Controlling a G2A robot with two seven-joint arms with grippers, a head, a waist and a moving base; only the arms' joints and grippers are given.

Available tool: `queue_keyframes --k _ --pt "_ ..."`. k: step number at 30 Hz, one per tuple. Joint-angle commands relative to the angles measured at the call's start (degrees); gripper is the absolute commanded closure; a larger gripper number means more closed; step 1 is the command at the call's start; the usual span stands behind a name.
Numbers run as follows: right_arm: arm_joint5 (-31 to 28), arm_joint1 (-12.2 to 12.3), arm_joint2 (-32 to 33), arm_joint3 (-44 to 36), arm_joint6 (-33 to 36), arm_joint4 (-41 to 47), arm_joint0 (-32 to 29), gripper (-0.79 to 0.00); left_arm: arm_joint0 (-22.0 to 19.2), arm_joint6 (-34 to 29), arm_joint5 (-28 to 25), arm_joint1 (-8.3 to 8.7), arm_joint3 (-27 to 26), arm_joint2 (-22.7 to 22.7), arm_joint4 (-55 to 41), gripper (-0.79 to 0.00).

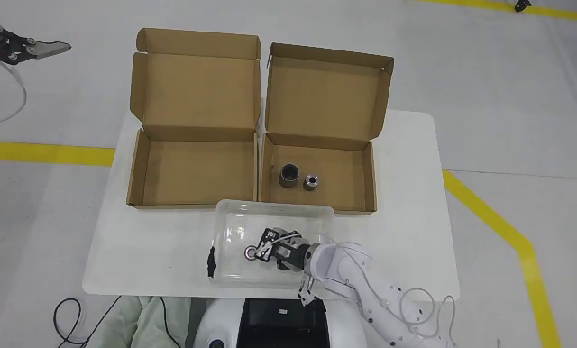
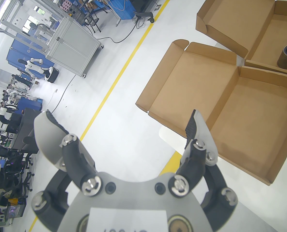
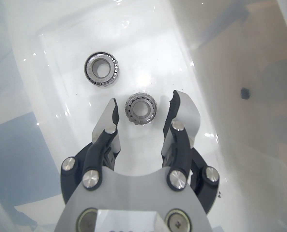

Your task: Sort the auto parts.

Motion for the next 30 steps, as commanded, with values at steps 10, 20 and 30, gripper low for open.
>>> queue_keyframes --k 10,20,30 --pt "0.97 -0.27 -1.37 0.52 1.38 -1.16 1.05 -0.194 0.0 0.0 0.0 0.0 0.0 0.0 0.0 -0.785" --pt "3.86 -0.56 -2.32 -0.45 2.16 -3.66 1.49 0.0 0.0 0.0 0.0 0.0 0.0 0.0 0.0 -0.785" --pt "1.79 0.56 0.56 -3.44 -6.51 -2.94 -1.38 0.0 0.0 0.0 0.0 0.0 0.0 0.0 0.0 -0.785"
